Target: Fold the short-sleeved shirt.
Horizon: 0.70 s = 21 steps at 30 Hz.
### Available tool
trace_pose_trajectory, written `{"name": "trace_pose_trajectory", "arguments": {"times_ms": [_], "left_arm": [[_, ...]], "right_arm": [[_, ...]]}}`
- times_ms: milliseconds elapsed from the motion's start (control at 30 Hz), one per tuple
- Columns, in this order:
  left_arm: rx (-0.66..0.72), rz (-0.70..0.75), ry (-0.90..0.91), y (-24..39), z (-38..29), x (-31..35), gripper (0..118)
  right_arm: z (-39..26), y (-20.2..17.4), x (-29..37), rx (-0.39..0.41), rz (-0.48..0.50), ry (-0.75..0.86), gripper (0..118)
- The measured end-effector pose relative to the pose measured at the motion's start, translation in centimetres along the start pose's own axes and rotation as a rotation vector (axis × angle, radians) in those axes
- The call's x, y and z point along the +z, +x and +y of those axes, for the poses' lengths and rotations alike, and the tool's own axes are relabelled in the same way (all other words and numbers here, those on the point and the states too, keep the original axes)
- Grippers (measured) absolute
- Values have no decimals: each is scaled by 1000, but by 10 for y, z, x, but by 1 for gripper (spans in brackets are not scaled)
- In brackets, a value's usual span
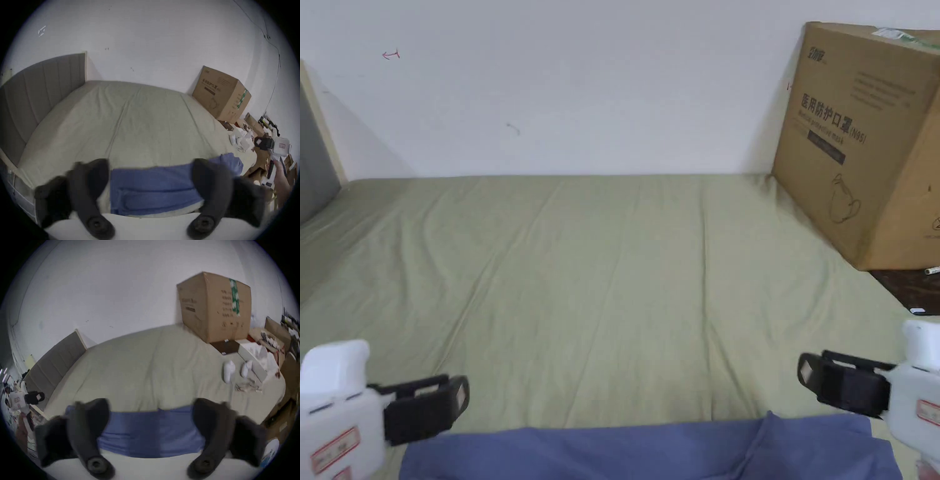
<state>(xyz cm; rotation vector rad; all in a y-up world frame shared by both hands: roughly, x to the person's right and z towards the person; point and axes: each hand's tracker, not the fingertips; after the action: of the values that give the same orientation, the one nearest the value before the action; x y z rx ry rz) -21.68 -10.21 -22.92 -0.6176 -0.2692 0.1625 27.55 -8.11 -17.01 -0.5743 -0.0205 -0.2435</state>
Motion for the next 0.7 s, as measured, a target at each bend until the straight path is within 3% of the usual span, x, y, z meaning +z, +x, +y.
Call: {"name": "trace_pose_trajectory", "arguments": {"times_ms": [33, 67, 100, 267, 467, 567, 600, 633, 700], "left_arm": [[2, -5, 9, 6, 2, -2, 12], [0, -8, 4, 10, 3, -4, 12], [-12, -2, -8, 14, 4, -9, 1], [-55, 15, -57, -17, 12, -20, 0], [437, -344, -305, -145, -20, -59, 1], [575, -461, -333, -185, -52, -75, 4], [597, -470, -336, -195, -61, -81, 21], [619, -469, -338, -206, -69, -88, 48], [653, -468, -353, -210, -84, -98, 111]], "right_arm": [[-4, 7, -13, 8, 11, 12, 0], [-4, 4, -18, 16, 10, 18, 0], [-4, 1, -24, 32, 2, 4, 0], [0, 11, -30, 33, 30, -29, 0], [-4, 20, -26, 10, 5, -76, 0], [-8, 21, -32, 18, -21, -121, 0], [-10, 20, -34, 21, -27, -140, 0], [-12, 19, -37, 24, -32, -158, 0], [-14, 16, -42, 26, -36, -181, 0]]}}
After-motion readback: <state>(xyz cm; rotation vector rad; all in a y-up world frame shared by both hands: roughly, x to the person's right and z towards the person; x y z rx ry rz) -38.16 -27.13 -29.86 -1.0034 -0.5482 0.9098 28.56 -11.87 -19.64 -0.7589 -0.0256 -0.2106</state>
